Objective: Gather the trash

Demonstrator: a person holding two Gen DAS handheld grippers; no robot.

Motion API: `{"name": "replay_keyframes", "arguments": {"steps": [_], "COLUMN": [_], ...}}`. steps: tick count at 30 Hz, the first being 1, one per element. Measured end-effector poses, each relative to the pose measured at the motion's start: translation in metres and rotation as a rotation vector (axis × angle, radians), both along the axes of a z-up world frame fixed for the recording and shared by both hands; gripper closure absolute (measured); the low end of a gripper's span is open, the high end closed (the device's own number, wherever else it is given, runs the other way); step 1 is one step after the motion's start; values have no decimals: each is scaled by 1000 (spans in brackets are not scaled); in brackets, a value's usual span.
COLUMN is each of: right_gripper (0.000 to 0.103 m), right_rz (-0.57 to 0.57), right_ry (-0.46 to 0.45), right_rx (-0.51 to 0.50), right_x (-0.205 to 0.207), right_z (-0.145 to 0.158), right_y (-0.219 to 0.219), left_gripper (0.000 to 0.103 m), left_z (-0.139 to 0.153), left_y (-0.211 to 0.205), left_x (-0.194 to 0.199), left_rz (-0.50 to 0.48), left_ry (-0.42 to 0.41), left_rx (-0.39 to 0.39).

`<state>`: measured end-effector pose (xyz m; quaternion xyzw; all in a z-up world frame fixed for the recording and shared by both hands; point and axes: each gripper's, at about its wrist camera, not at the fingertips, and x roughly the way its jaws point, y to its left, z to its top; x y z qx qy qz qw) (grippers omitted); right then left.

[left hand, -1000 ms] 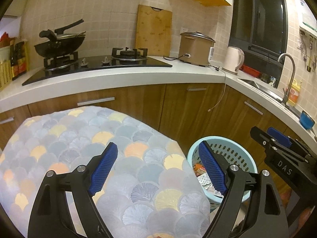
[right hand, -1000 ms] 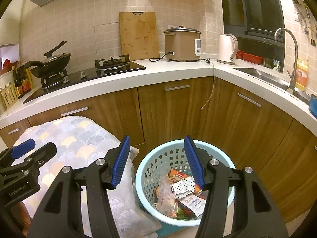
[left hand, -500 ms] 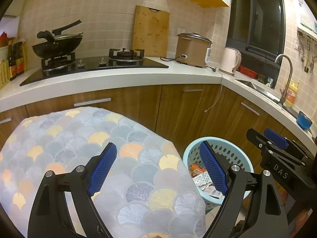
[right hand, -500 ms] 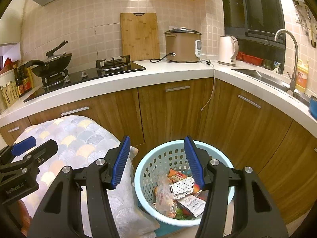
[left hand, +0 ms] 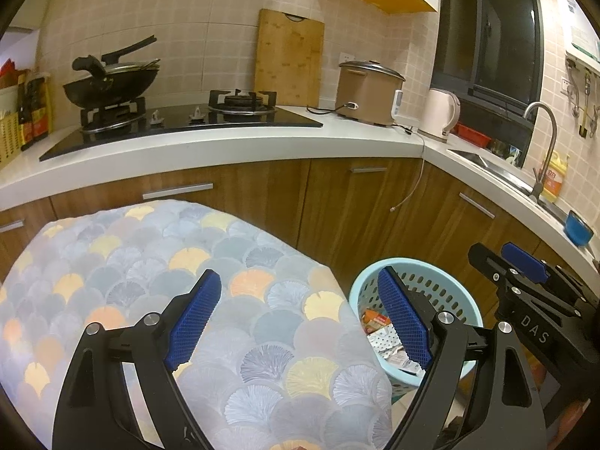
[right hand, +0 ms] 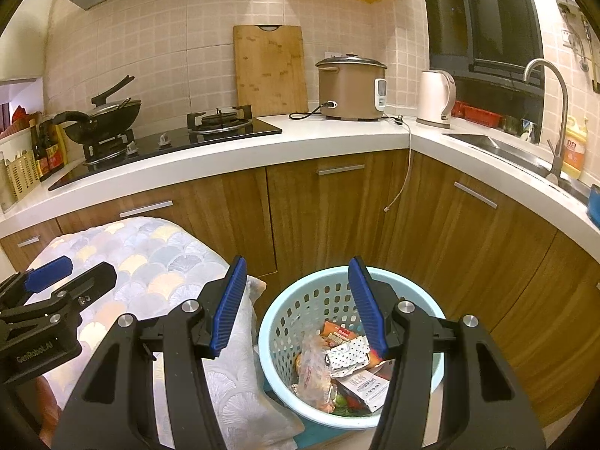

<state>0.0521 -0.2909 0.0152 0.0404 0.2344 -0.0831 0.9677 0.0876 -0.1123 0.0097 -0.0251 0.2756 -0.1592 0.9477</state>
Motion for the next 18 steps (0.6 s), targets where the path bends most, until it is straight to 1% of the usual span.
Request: {"name": "replay_keyframes", "arguments": {"steps": [2,6,9,18], "right_gripper": [50,50,50,50], "right_rz": [0,-17,-19,-13], "right_ry": [-1,-8,-15,-18], "right_rx": [12,-19,-26,-29], "right_x": [0,-1,-3,-3], "right_z": [1,2,4,5], "right_y": [-2,-2,-1,0], "left_gripper": [20,20,20,20], "left_z": [0,1,2,5], "left_y": [0,-1,-6,-5], "left_x": [0,-2,-5,-6], "left_rz": [-3,-10,-2,-3], "left_ry": [1,-12,-34,-29], "left_rx": [-5,1,27,16]}}
